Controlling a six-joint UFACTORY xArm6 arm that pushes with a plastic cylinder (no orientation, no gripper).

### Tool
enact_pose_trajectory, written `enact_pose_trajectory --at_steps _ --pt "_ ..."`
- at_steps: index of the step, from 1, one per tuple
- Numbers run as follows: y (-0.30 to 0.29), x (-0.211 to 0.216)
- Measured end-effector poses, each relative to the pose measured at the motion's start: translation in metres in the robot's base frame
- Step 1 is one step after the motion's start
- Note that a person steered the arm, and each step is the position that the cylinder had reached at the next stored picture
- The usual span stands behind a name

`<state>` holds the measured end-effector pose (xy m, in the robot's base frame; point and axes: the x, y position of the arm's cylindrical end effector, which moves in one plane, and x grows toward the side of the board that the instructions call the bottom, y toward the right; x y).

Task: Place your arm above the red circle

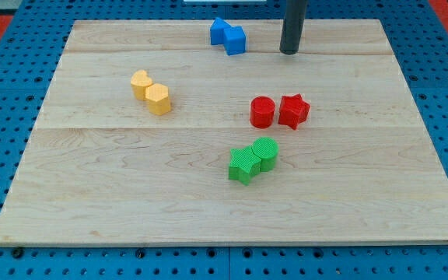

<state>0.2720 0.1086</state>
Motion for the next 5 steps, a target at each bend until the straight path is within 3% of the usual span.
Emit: enact_pose_trajectory --at_steps 2,3,5 --pt "-0.003 -0.004" --pt "0.043 0.019" --pt "0.088 0.118"
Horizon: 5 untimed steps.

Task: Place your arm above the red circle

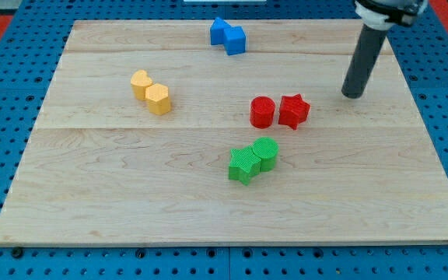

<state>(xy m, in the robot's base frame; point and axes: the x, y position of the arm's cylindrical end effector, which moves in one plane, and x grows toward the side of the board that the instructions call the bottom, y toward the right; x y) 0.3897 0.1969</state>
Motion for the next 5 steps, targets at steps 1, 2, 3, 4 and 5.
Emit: enact_pose_trajectory --at_steps 1,2,3,4,5 --pt "-0.013 0.013" --pt "-0.023 0.043" --pt "-0.049 0.047" --pt "-0.037 0.034" --pt "-0.061 -0.02"
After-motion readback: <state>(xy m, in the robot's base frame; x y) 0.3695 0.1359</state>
